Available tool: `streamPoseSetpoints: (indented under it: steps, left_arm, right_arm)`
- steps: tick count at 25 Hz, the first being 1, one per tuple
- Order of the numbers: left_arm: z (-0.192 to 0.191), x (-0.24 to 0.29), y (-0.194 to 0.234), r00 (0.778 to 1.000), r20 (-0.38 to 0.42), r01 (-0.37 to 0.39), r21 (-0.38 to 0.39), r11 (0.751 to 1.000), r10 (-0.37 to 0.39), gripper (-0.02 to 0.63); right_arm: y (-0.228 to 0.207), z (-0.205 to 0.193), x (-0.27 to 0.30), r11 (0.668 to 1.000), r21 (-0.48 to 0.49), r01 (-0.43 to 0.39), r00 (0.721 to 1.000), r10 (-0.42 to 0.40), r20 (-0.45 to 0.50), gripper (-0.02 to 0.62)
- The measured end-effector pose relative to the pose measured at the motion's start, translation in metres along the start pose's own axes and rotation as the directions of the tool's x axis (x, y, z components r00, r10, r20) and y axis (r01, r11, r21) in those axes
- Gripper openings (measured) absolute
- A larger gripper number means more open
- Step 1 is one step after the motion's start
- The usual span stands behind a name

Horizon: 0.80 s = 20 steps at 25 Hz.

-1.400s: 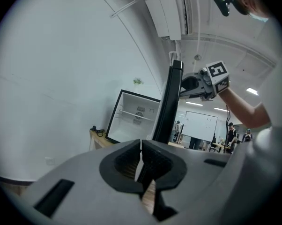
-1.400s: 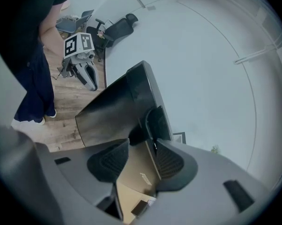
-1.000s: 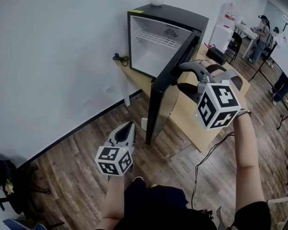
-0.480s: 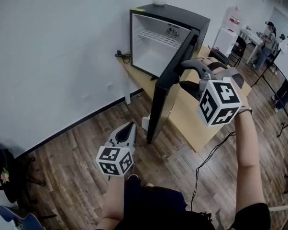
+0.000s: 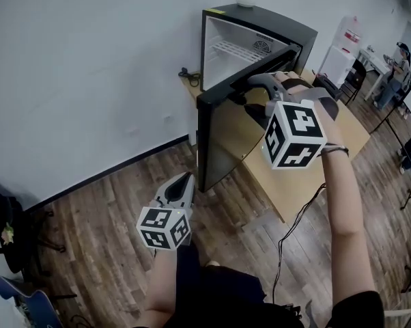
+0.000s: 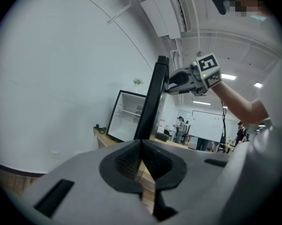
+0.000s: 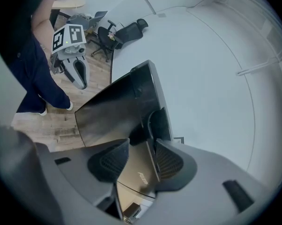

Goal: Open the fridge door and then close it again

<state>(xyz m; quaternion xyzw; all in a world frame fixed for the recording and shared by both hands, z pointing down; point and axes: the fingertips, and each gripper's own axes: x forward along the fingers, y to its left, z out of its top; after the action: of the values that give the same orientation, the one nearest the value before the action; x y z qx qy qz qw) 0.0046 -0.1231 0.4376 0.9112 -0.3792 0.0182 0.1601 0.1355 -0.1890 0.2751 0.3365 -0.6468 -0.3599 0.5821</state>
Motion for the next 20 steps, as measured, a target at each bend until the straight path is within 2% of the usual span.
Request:
streamPoseSetpoints:
  steps: [7,12,20]
  left_arm:
    - [0.015,0.020,0.037,1.000,0.000,-0.010,0.023,1.000,0.010,0.012]
    - [0.031,0.049,0.070,1.000,-0.010,-0.005,0.030,1.000,0.006,0.012]
    - [0.058,0.097,0.115,1.000,0.006,0.008,0.019,1.000,-0.008,0.012]
  right_arm:
    - [-0.024,0.020,0.043,0.999,-0.018,0.026,0.999,-0.027,-0.031,0.146]
    - [-0.044,0.029,0.079,0.998,-0.056,0.021,0.996,-0.026,-0.089,0.130]
    - [-0.079,0.030,0.137,0.999,-0.017,0.030,0.991,-0.032,-0.133,0.126]
